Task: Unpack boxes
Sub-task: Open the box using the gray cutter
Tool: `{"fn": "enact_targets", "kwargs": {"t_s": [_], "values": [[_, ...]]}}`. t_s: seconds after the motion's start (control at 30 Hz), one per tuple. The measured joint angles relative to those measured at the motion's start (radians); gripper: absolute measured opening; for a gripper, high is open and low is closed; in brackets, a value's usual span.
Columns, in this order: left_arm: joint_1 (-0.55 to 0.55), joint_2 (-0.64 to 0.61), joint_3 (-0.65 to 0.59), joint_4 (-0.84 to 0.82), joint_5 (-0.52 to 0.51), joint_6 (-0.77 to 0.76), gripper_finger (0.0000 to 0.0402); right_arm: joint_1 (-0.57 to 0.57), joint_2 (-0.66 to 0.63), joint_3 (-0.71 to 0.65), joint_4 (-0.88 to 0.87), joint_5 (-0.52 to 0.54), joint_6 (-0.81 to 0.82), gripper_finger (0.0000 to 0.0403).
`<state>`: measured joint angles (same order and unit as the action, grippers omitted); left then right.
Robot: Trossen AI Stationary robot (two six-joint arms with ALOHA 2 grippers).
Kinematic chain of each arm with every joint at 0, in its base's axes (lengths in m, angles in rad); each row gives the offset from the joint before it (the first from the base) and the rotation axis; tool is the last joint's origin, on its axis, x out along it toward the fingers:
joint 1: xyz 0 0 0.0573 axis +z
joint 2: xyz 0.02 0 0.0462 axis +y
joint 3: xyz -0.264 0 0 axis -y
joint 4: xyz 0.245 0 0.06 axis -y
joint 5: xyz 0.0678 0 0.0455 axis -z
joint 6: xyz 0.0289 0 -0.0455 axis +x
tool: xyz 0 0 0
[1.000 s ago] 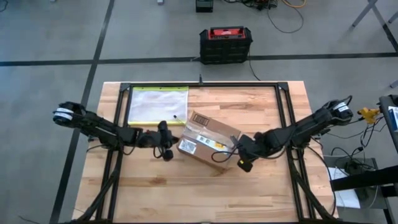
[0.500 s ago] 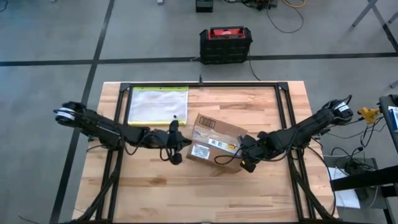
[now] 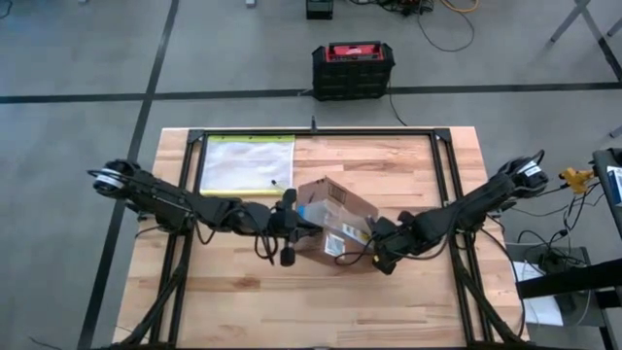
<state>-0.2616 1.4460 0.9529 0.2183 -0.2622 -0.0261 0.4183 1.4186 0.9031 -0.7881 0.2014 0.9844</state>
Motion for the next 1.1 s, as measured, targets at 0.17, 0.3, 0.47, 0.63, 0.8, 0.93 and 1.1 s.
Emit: {"fn": "enact_targets", "kwargs": {"t_s": [0.17,0.3,0.47,0.63,0.8,0.93,1.1], "values": [[-0.008,0.044,0.093,-0.066,-0.004,0.023,0.0,-0.002,0.044,0.003,0.096,-0.045,-0.052,0.0036],[-0.01,0.083,0.165,-0.108,0.02,0.047,0.0,-0.012,0.077,0.014,0.153,-0.077,-0.094,0.0036],[-0.011,0.125,0.273,-0.212,0.041,0.079,0.0,-0.038,0.127,0.03,0.193,-0.121,-0.154,0.0036],[-0.011,0.195,0.38,-0.319,0.049,0.096,0.0,-0.073,0.172,0.086,0.203,-0.145,-0.236,0.0036],[-0.011,0.262,0.435,-0.368,0.056,0.083,0.0,-0.08,0.17,0.152,0.118,-0.153,-0.279,0.0036],[-0.012,0.26,0.431,-0.377,0.058,0.081,0.0,-0.064,0.14,0.178,-0.036,-0.159,-0.261,0.0036],[-0.014,0.224,0.427,-0.407,0.061,0.095,0.0,-0.041,0.057,0.178,-0.105,-0.174,-0.222,0.0036]]}}
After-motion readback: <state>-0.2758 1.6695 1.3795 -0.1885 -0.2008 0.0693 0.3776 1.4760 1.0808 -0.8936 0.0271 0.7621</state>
